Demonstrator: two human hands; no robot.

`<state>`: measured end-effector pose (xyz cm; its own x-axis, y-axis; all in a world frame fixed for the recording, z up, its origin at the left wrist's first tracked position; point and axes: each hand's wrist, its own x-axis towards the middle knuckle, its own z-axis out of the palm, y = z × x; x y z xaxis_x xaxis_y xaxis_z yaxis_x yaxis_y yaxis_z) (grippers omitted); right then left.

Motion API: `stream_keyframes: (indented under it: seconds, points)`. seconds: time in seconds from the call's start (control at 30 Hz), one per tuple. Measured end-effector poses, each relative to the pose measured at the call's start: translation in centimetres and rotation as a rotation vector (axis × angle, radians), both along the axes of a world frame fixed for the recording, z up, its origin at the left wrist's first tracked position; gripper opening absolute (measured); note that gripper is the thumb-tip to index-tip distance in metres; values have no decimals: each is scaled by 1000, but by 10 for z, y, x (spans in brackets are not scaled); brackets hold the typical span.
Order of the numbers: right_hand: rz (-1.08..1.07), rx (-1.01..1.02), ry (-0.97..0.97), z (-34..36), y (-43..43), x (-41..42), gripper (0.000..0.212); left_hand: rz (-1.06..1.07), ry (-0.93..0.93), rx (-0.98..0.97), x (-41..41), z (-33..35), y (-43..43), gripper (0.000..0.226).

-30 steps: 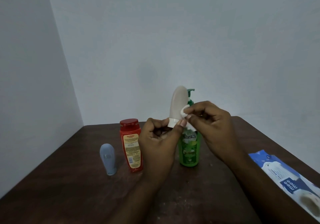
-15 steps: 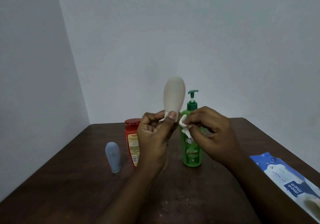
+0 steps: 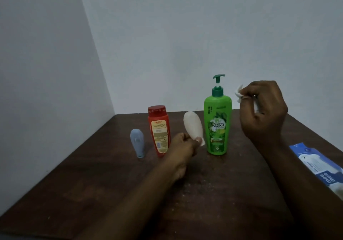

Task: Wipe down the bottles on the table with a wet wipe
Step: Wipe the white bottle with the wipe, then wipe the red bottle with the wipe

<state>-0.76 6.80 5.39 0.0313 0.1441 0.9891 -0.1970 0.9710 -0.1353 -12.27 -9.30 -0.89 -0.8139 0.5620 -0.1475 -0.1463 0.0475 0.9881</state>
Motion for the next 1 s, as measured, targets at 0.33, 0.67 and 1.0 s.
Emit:
stream_keyframes:
  seconds: [0.33, 0.67, 1.0]
  points:
    - [10, 30, -40, -1, -1, -3, 17, 68, 525, -376, -22, -26, 16, 39]
    - [40, 54, -85, -2, -3, -5, 19, -9, 501, -402, -30, -30, 9, 45]
    - [6, 63, -88, -3, -1, -5, 17, 39, 577, -404, -4, -33, -18, 101]
